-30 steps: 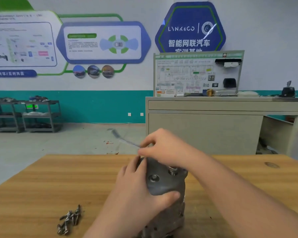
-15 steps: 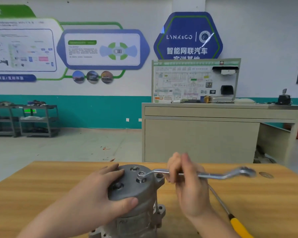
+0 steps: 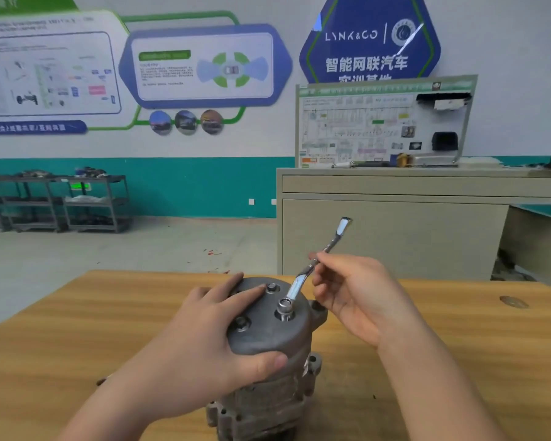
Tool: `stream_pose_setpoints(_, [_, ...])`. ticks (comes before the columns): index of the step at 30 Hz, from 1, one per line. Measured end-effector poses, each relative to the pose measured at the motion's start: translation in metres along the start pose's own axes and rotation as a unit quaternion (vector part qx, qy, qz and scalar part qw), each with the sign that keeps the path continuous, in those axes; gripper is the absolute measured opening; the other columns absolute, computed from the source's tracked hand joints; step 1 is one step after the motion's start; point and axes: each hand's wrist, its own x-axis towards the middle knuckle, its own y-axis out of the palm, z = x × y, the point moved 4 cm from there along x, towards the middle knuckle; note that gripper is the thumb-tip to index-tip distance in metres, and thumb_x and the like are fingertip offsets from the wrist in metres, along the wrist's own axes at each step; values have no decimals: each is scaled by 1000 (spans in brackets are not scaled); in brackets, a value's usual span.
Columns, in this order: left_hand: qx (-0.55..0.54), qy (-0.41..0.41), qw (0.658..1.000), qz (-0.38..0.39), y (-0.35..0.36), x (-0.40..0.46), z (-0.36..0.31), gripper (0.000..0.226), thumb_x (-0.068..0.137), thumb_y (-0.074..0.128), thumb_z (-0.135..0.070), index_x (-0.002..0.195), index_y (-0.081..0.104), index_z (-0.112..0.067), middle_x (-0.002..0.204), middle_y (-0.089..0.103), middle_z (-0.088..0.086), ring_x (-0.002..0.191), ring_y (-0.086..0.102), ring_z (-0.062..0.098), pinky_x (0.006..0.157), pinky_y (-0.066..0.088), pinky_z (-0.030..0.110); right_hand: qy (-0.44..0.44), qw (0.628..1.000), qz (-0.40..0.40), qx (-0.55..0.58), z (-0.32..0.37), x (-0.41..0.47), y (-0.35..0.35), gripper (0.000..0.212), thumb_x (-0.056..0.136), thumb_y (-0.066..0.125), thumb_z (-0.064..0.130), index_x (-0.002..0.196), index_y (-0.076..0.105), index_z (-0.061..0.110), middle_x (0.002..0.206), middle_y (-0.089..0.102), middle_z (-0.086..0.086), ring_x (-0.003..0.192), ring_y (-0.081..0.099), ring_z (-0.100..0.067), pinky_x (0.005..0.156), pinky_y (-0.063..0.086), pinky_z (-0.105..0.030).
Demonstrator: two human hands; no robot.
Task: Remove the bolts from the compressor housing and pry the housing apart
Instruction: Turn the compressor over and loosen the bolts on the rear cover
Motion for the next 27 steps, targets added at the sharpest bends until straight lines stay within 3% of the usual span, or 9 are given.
stream_pose_setpoints(4, [-3, 16, 1000, -4, -2, 0, 2, 110, 49, 40, -94, 149, 23, -52, 156, 10, -30, 134, 15, -5, 112, 21, 20, -48, 981, 63, -177, 0, -11, 27, 19, 92, 62, 21, 75, 67, 13, 65, 59, 2, 57, 54, -7, 51, 41, -21])
stream_pose_setpoints(6, [-3, 37, 999, 1, -3, 1, -1, 98, 52, 42, -91, 142, 23, -60, 153, 13, -32, 132, 18, -5, 108, 21, 17, -90, 934, 98, -331, -1, -20, 38, 21, 89, 64, 35, 72, 69, 24, 67, 63, 13, 60, 56, 0, 55, 40, -19])
stream_pose_setpoints(8, [-13, 63, 998, 4, -4, 2, -6, 72, 57, 45, -87, 124, 23, -76, 147, 18, -40, 126, 26, -2, 102, 27, 14, -144, 890, 103, -420, -5, -26, 45, 5, 87, 67, 34, 84, 70, 36, 80, 68, 20, 72, 62, 8, 64, 45, -12])
stream_pose_setpoints(10, [-29, 69, 997, 9, -4, 2, -9, 56, 59, 48, -84, 110, 25, -86, 132, 20, -52, 118, 29, -3, 93, 30, 10, -212, 839, 55, -497, -10, -30, 47, 20, 88, 67, 25, 100, 66, 40, 98, 62, 20, 87, 60, 6, 73, 45, -8])
stream_pose_setpoints(14, [-28, 79, 996, -14, -1, 3, -4, 69, 62, 50, -82, 127, 42, -63, 126, 33, -44, 117, 30, -5, 93, 33, 17, -261, 821, 56, -505, -12, -40, 51, 42, 89, 61, 9, 119, 64, 38, 93, 62, 22, 92, 54, 12, 71, 40, 2])
stream_pose_setpoints(18, [-69, 81, 994, -28, -3, 2, 0, 55, 65, 58, -76, 116, 50, -59, 125, 47, -36, 129, 35, -3, 106, 38, 26, -288, 760, 145, -564, -8, -51, 53, 45, 78, 66, 19, 94, 60, 60, 100, 58, 33, 102, 49, 14, 80, 36, 1])
stream_pose_setpoints(22, [-9, 104, 994, -17, 1, 4, -1, 69, 67, 44, -80, 133, 35, -63, 147, 28, -37, 136, 20, -6, 105, 25, 18, -290, 733, 196, -583, -6, -53, 50, 27, 64, 69, 47, 87, 57, 44, 96, 52, 27, 93, 52, 5, 75, 37, -5])
stream_pose_setpoints(25, [-42, 64, 997, -23, 1, 2, 6, 88, 59, 46, -88, 141, 30, -61, 154, 19, -31, 134, 19, -3, 108, 23, 21, -434, 699, 200, -532, 1, -53, 45, 24, 70, 72, 47, 69, 56, 29, 89, 55, 15, 97, 51, -8, 79, 37, -11])
stream_pose_setpoints(27, [-43, 54, 997, -21, 1, -1, 9, 98, 55, 46, -91, 145, 28, -57, 153, 16, -33, 134, 15, -7, 108, 20, 20, -546, 693, 151, -446, 1, -51, 34, 27, 82, 64, 34, 64, 60, 15, 83, 55, 6, 87, 54, -14, 76, 40, -19])
